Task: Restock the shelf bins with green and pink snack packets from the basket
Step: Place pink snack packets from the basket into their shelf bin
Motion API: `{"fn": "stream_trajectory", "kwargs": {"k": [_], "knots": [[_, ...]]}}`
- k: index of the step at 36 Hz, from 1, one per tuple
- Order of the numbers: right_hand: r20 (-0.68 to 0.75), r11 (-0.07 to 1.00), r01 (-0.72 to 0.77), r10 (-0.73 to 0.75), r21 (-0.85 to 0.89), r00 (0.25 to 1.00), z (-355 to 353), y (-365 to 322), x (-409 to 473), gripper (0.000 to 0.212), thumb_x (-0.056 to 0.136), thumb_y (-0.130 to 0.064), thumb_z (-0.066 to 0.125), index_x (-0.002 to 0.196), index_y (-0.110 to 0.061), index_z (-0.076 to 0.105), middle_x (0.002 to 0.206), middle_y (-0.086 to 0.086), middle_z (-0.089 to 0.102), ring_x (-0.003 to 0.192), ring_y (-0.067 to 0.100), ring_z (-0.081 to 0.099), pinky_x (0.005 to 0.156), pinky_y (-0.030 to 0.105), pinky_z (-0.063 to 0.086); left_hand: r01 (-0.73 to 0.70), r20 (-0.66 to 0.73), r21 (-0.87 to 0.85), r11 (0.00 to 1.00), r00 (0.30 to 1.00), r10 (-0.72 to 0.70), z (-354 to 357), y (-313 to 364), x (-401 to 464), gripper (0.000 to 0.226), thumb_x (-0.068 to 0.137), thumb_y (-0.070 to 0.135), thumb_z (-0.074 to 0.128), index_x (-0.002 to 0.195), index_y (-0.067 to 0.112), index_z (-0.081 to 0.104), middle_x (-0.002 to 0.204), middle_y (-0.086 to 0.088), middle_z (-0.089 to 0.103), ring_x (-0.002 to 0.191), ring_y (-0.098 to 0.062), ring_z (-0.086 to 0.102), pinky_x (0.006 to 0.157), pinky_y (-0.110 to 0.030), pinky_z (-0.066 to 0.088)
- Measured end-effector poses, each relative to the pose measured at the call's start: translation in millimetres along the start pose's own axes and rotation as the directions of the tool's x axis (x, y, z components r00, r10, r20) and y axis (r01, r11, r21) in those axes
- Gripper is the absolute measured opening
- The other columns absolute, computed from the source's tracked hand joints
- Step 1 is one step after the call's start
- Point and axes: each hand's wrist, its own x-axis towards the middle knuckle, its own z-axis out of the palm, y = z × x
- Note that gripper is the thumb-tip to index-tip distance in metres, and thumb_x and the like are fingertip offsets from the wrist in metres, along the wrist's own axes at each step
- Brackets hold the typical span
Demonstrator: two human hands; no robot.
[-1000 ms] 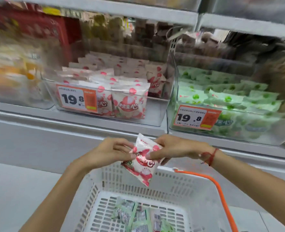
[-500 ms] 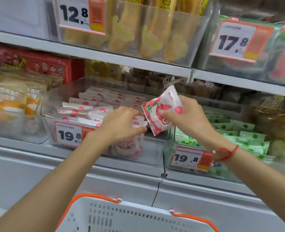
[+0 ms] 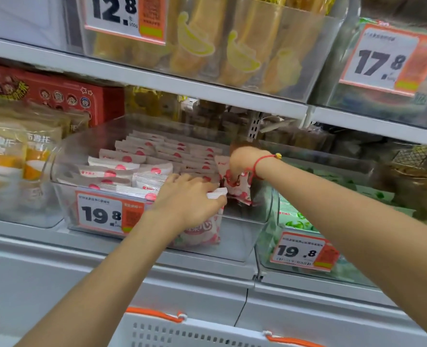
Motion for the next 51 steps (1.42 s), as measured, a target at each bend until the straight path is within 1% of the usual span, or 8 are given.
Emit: {"fn": "stream_trajectory", "kwargs": {"k": [4, 15, 25, 34, 37, 44, 48, 51], "knots": [[0.088, 0.991, 0.022, -0.01, -0.132, 0.996, 16.5, 2.8, 18.6, 0.054, 0.089, -0.023, 0.065, 0.135, -0.003, 0.047, 0.131, 0.011, 0.051, 0.12, 0.027, 0.049, 0.094, 0.031, 0.04, -0.002, 0.002, -0.005, 1.0, 1.0, 0.002, 1.3, -1.2, 0.9, 0.052, 0.093, 0.058, 0.026, 0.137, 0.039, 0.046, 0.143, 0.004, 0.048, 0.128, -0.023, 0.039, 0.106, -0.041, 0.026], [-0.038, 0.98, 0.076, -0.085, -0.181, 0.996, 14.8, 10.5, 13.2, 0.045, 0.083, -0.025, 0.072, 0.121, -0.007, 0.056, 0.108, 0.008, 0.06, 0.082, 0.022, 0.052, 0.049, 0.024, 0.041, -0.009, -0.027, -0.012, 1.0, 1.0, 0.009, 0.4, -0.1, -0.6, 0.054, 0.093, 0.059, 0.025, 0.139, 0.039, 0.043, 0.144, 0.006, 0.045, 0.129, -0.021, 0.037, 0.106, -0.039, 0.023], [-0.318, 0.97, -0.14, 0.071, -0.2, 0.945, 25.6, 0.5, 31.4, 0.032, 0.095, -0.019, 0.053, 0.124, -0.006, 0.053, 0.127, 0.011, 0.055, 0.119, 0.029, 0.053, 0.096, 0.035, 0.043, -0.008, -0.046, -0.034, 0.999, 0.999, 0.007, 2.3, -1.5, -1.0, 0.055, 0.092, 0.06, 0.028, 0.141, 0.037, 0.041, 0.147, 0.005, 0.041, 0.131, -0.02, 0.036, 0.107, -0.04, 0.024], [-0.384, 0.977, 0.005, -0.09, -0.215, 0.919, 22.7, 19.7, -25.3, 0.022, 0.089, -0.013, 0.054, 0.111, -0.011, 0.059, 0.112, 0.009, 0.062, 0.104, 0.03, 0.059, 0.075, 0.032, 0.041, -0.018, -0.294, -0.168, 0.986, 0.955, -0.032, 0.3, 1.1, -8.8, 0.05, 0.084, 0.056, 0.053, 0.128, 0.032, 0.055, 0.133, 0.01, 0.055, 0.123, -0.013, 0.043, 0.099, -0.034, 0.033], [-0.496, 0.972, 0.095, -0.192, -0.213, 0.847, 30.2, 33.5, -52.8, 0.029, 0.089, -0.024, 0.057, 0.117, -0.019, 0.061, 0.115, 0.006, 0.062, 0.11, 0.028, 0.054, 0.087, 0.037, 0.042, -0.091, -0.42, -0.25, 0.964, 0.907, -0.023, 0.3, 3.2, -15.4, 0.037, 0.083, 0.049, 0.062, 0.116, 0.032, 0.062, 0.12, 0.014, 0.062, 0.114, -0.01, 0.048, 0.095, -0.031, 0.034], [-0.713, 0.885, 0.416, -0.153, 0.21, 0.685, 77.1, 48.8, -135.0, 0.01, 0.078, -0.023, 0.073, 0.082, -0.025, 0.064, 0.078, -0.008, 0.058, 0.074, 0.012, 0.049, 0.063, 0.033, 0.044, -0.191, -0.669, -0.401, 0.896, 0.729, -0.144, 17.5, 30.3, -81.3, 0.017, 0.082, 0.034, 0.061, 0.095, 0.026, 0.068, 0.094, 0.014, 0.067, 0.088, -0.01, 0.057, 0.078, -0.027, 0.041], [-0.551, 0.732, 0.411, -0.06, 0.542, 0.832, 140.8, 47.3, -157.9, 0.022, 0.074, -0.024, 0.074, 0.071, -0.035, 0.055, 0.061, -0.013, 0.056, 0.058, 0.004, 0.05, 0.058, 0.032, 0.046, -0.056, -0.514, -0.594, 0.802, 0.793, -0.326, 67.7, 45.6, -123.5, 0.007, 0.083, 0.035, 0.061, 0.089, 0.038, 0.063, 0.081, 0.026, 0.06, 0.079, 0.005, 0.054, 0.07, -0.011, 0.04], [-0.316, 0.727, 0.258, -0.059, 0.636, 0.947, 204.5, 48.3, -163.2, 0.027, 0.076, -0.022, 0.073, 0.068, -0.039, 0.054, 0.061, -0.017, 0.057, 0.061, 0.002, 0.053, 0.064, 0.03, 0.049, 0.174, -0.238, -0.655, 0.735, 0.876, -0.419, 115.6, 47.2, -145.7, 0.009, 0.085, 0.031, 0.066, 0.084, 0.04, 0.063, 0.076, 0.02, 0.061, 0.076, -0.001, 0.058, 0.065, -0.024, 0.048]]}}
